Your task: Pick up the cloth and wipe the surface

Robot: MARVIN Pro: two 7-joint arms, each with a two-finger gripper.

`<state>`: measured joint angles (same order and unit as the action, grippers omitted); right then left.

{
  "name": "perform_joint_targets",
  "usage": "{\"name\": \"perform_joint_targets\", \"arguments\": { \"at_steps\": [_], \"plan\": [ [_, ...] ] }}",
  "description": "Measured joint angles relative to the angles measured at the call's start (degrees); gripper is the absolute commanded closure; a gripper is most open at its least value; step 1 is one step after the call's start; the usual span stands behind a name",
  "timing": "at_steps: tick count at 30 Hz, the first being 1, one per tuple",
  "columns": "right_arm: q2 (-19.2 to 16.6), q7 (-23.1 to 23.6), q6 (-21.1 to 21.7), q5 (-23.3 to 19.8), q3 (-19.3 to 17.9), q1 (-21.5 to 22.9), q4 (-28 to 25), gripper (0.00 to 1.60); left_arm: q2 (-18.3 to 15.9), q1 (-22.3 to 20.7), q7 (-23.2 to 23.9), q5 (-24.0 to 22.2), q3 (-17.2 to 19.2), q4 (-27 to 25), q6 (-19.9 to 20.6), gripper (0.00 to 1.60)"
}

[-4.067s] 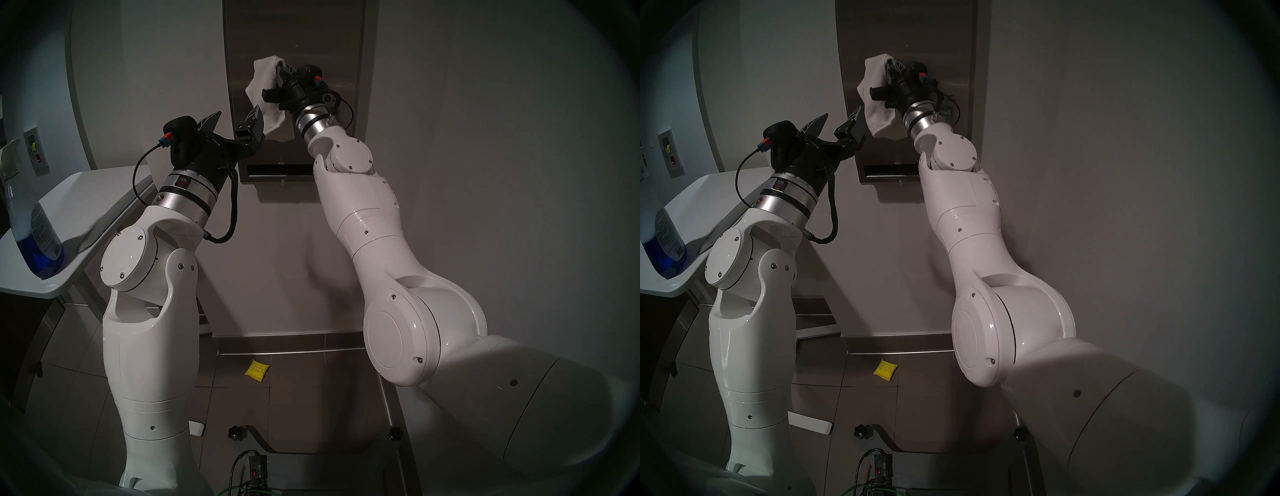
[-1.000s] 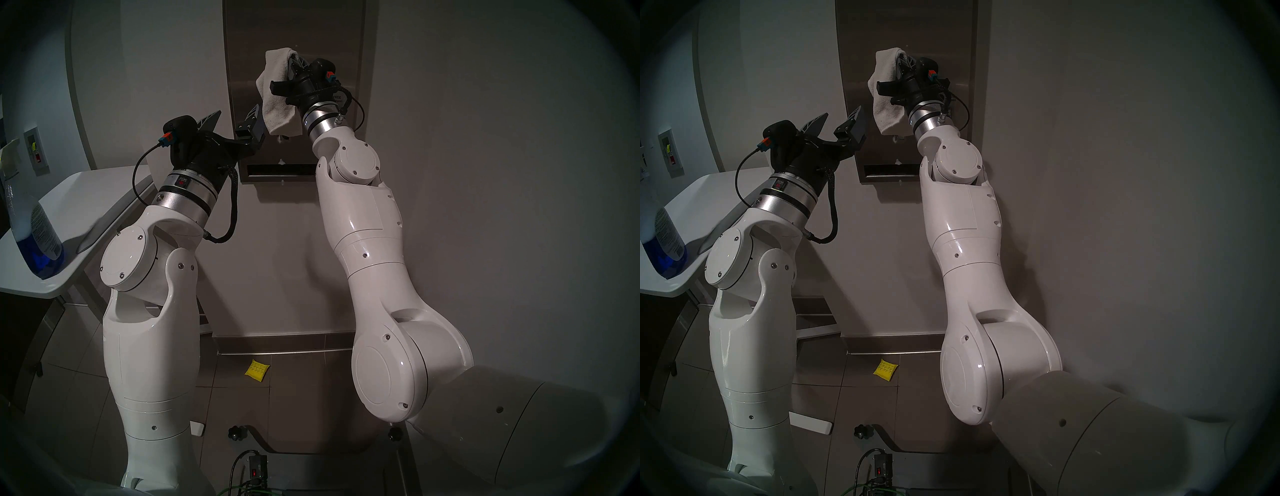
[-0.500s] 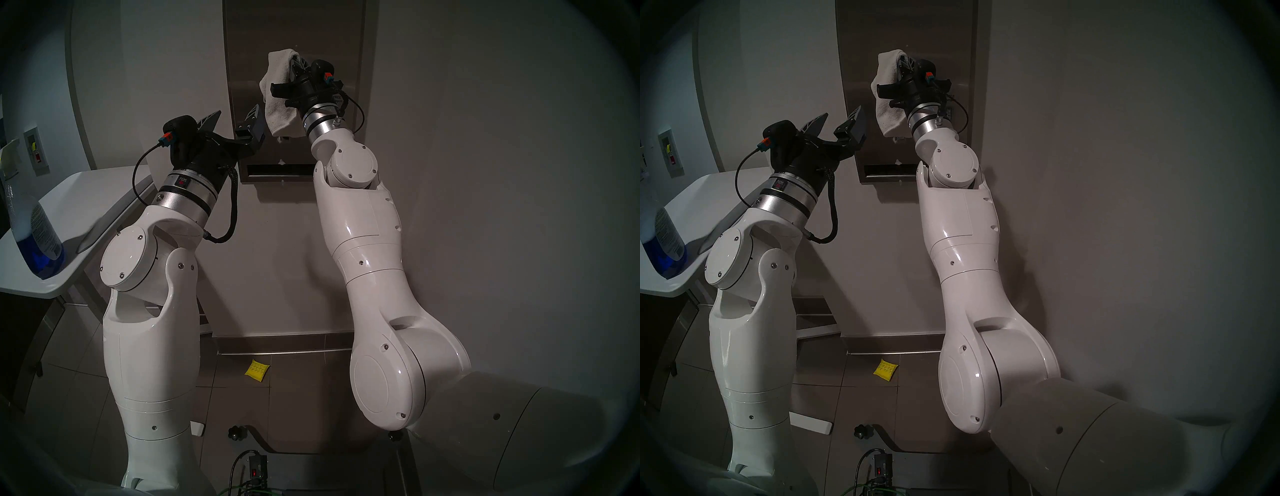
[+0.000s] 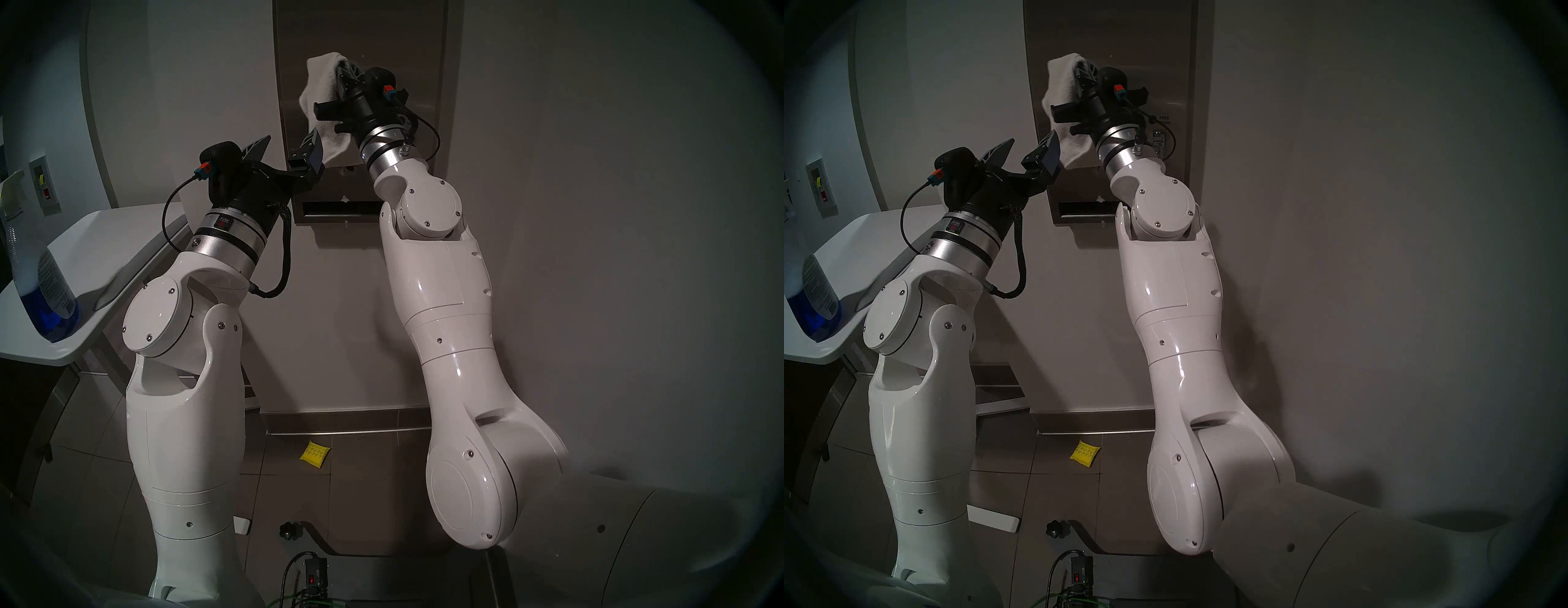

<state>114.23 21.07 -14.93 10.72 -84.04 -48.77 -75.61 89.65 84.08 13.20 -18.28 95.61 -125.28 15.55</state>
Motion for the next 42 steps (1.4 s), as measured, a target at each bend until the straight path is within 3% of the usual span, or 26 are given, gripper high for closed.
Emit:
{"name": "perform_joint_targets", "arguments": {
  "at_steps": [11,23,32,42],
  "plan": [
    [-1.39,6.36,2.95,-4.52,4.18,-5.24,-7.69,1.60,0.07,0.05,0.03,0.10,0.17,0.05,0.08,0.00],
    [-5.17,9.58,6.24,-9.07,9.27,-9.19,-15.81,1.60,0.14,0.17,-0.02,0.27,0.29,0.09,0.17,0.00],
    [-6.65,9.98,10.88,-10.49,11.40,-10.48,-21.64,1.60,0.24,0.06,0.13,0.28,-0.16,-0.01,0.16,0.00],
    [-9.38,7.37,16.00,-11.88,13.87,-13.58,-26.88,1.60,0.41,0.00,0.22,0.16,-0.11,-0.03,0.11,0.00]
  ]
}}
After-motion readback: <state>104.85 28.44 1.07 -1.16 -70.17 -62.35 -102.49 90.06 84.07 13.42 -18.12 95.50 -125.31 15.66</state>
